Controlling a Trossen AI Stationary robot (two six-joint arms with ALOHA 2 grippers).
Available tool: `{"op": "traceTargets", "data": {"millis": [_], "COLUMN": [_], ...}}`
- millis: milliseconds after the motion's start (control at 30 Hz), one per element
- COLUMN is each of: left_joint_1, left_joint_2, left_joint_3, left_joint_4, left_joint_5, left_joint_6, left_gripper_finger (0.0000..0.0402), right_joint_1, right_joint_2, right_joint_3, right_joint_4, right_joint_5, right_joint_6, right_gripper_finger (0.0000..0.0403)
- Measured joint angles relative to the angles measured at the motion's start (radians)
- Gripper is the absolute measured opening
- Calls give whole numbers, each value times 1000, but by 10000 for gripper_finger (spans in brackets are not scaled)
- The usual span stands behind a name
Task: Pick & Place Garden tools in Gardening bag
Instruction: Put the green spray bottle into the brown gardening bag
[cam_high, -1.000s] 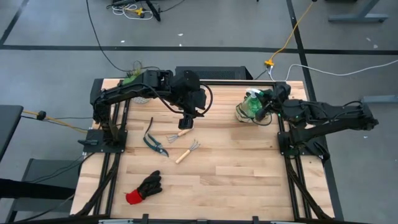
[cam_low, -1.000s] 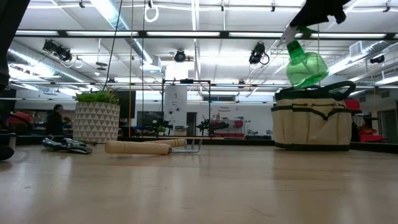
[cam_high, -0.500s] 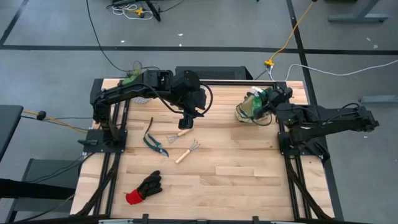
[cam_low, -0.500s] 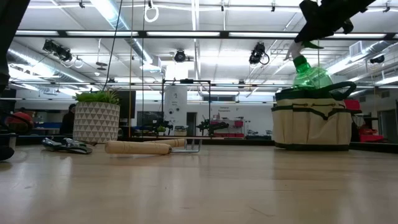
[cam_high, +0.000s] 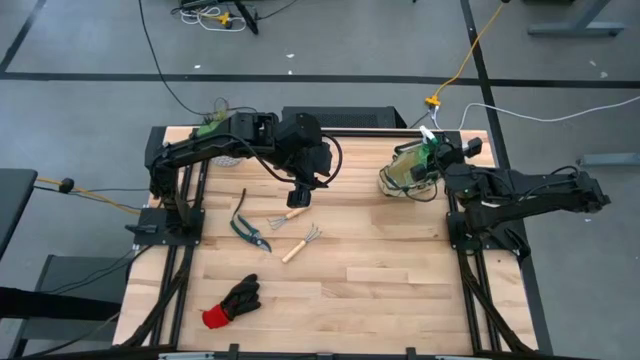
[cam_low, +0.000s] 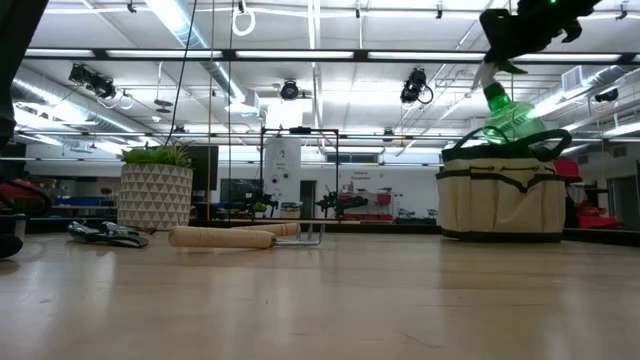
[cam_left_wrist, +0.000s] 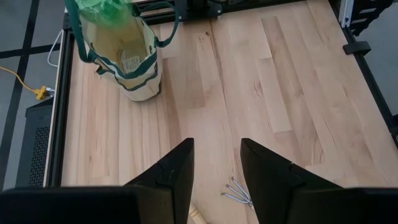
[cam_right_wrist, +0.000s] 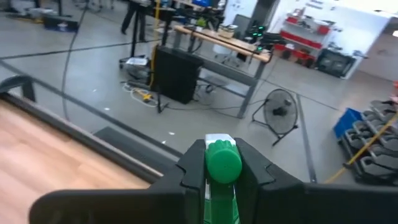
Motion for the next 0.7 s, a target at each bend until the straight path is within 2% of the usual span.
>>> {"op": "traceTargets", "data": {"millis": [167,433,700], "left_joint_1": [0,0,0], "left_joint_2": [0,0,0], "left_joint_3": [0,0,0], "left_joint_4": [0,0,0], "left_joint_5": [0,0,0], "left_joint_6": [0,1,1], "left_gripper_finger": [140,140,140], "right_joint_1": [-14,-52,-65], "right_joint_2": [0,0,0], "right_joint_3": [0,0,0], "right_joint_4": [91,266,268], "right_joint_5": [67,68,63], "right_joint_6": [-83,-217,-179], "right_gripper_finger": [46,46,46]}}
